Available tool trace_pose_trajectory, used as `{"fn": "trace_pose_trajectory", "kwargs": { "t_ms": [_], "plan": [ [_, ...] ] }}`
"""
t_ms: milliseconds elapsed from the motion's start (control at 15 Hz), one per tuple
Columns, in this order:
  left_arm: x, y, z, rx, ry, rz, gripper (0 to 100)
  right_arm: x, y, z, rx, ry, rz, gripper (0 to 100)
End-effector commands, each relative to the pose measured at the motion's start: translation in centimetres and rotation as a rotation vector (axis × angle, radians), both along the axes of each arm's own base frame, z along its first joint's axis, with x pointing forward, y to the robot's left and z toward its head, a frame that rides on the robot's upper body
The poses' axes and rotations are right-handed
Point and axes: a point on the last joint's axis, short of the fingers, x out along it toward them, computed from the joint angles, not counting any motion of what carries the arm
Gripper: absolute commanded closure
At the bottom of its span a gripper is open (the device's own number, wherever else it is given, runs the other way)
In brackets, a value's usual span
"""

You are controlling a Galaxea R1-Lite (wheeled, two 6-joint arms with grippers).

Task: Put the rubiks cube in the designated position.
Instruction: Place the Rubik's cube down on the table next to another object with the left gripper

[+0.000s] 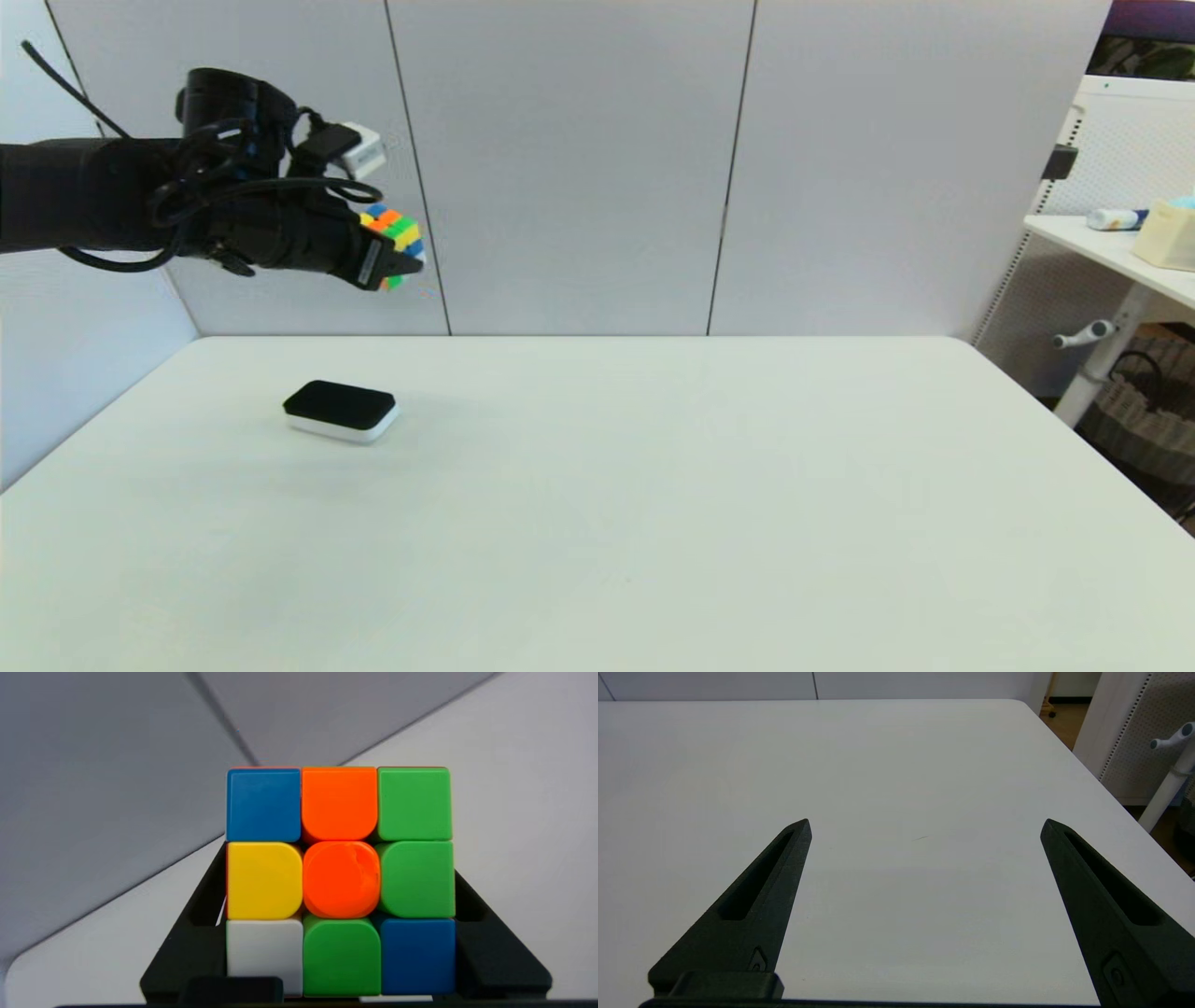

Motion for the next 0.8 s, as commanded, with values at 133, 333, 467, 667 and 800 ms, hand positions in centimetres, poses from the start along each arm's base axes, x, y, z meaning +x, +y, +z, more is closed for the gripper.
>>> {"fn": "trace_pose_trajectory", "kwargs": {
  "t_ms": [133, 333, 467, 667, 800],
  "plan": [
    [3.2, 4.1, -3.9, -0.013, 0.085, 0.12, 100, 0.0, 0.0, 0.0, 0.0, 0.001, 0.001, 0],
    [5.7, 4.3, -7.7, -0.027, 0.158, 0.14, 100, 0.0, 0.0, 0.0, 0.0, 0.001, -0.001, 0],
    [7.2, 4.4, -9.4, -0.027, 0.18, 0.142, 100, 0.0, 0.0, 0.0, 0.0, 0.001, -0.001, 0],
    [9.0, 4.3, -11.7, -0.043, 0.21, 0.153, 100, 0.0, 0.0, 0.0, 0.0, 0.001, -0.001, 0],
    [9.9, 4.2, -12.6, -0.053, 0.219, 0.157, 100, 0.0, 0.0, 0.0, 0.0, 0.001, 0.001, 0]
  ]
}}
